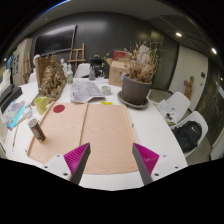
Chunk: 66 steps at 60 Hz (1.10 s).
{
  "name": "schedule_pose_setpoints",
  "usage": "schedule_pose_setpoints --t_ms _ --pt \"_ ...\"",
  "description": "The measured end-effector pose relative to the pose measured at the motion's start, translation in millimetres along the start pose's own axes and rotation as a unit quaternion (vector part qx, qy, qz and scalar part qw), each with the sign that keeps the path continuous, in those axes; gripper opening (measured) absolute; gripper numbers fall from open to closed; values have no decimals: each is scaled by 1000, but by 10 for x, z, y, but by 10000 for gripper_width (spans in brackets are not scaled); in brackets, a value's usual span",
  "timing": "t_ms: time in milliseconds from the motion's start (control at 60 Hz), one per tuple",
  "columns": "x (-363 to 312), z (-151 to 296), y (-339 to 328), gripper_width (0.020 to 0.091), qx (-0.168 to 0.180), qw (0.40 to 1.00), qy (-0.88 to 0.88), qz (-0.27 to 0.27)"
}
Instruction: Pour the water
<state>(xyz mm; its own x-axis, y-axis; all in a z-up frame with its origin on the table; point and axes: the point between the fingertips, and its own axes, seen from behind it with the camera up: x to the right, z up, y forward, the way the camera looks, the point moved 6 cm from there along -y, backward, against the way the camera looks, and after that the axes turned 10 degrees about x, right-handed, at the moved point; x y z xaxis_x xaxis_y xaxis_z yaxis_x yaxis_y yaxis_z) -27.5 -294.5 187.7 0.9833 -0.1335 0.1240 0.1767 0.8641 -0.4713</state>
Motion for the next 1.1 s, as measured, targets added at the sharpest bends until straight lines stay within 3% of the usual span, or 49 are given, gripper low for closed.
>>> schedule_pose_setpoints --t_ms 133,350,533,850,933,1050,1100 --pt "-370 -41 7 863 -7 999 -4 31" --pt "-1505 -173 -35 863 -9 995 -18 94" --pt "-2493 -212 7 861 22 987 -27 155" --pt "-3275 -141 872 844 77 988 24 130" --pt "-3362 -134 1047 749 87 987 37 128" --pt "-3429 -162 1201 436 94 987 36 127" --pt "-3447 -133 1207 427 105 986 33 124"
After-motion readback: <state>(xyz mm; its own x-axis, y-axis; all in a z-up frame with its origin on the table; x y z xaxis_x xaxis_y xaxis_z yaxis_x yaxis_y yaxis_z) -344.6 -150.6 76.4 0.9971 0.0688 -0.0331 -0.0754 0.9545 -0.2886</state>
